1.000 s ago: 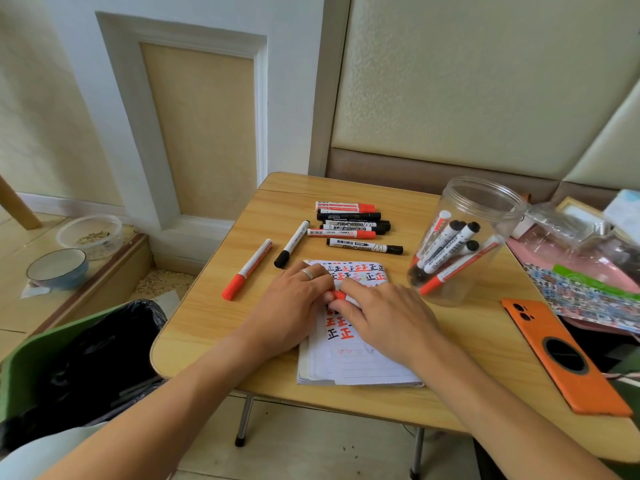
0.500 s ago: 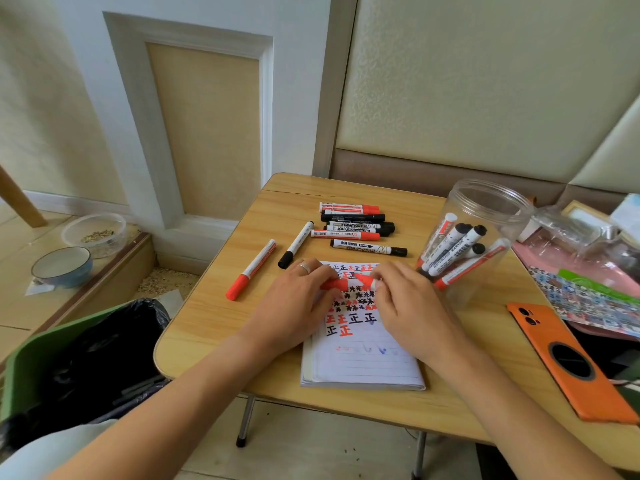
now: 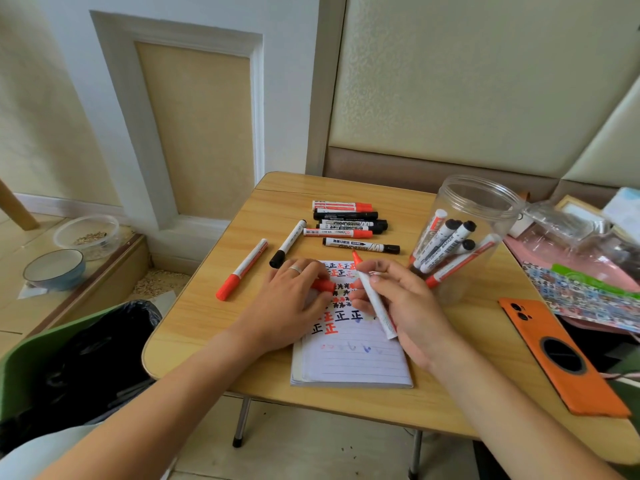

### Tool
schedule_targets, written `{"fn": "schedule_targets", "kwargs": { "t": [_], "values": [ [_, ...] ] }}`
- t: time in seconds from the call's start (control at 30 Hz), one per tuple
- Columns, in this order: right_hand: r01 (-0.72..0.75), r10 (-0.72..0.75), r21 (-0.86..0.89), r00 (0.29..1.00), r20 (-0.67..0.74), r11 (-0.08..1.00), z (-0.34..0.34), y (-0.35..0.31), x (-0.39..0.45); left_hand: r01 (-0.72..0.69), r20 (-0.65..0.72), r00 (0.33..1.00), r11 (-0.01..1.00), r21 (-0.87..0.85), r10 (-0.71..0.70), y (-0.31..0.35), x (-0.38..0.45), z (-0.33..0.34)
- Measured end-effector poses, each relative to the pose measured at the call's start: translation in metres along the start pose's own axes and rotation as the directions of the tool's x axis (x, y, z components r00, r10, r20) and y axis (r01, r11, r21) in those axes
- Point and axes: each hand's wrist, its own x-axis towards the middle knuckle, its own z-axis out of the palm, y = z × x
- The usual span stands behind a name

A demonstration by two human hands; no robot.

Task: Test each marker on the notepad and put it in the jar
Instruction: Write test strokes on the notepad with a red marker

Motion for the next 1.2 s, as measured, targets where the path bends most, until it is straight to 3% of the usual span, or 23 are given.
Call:
{"fn": "schedule_targets", "kwargs": {
  "t": [0.23,0.53,0.93,1.2],
  "values": [
    [-0.032,0.013,0.254,0.997,0.076,0.967,-0.006,-0.004,0.001,-0.021,0.119,0.993,0.999,0.037,0.017,0.0,-0.002,-0.007],
    [0.135,-0.121,-0.205,0.989,0.08,0.969,-0.003,0.0,-0.012,-0.073,0.226,0.972,0.997,0.036,0.063,-0.006,-0.008,-0.014],
    [0.075,-0.048,-0.366,0.995,0.083,0.928,-0.002,0.004,-0.016,-0.122,0.244,0.965,0.987,0.107,0.093,-0.007,-0.012,-0.012],
    [0.061,-0.026,-0.378,0.995,0.097,0.924,-0.001,0.001,-0.019,-0.107,0.25,0.965,0.989,0.106,0.077,-0.007,-0.011,-0.011]
  ]
}}
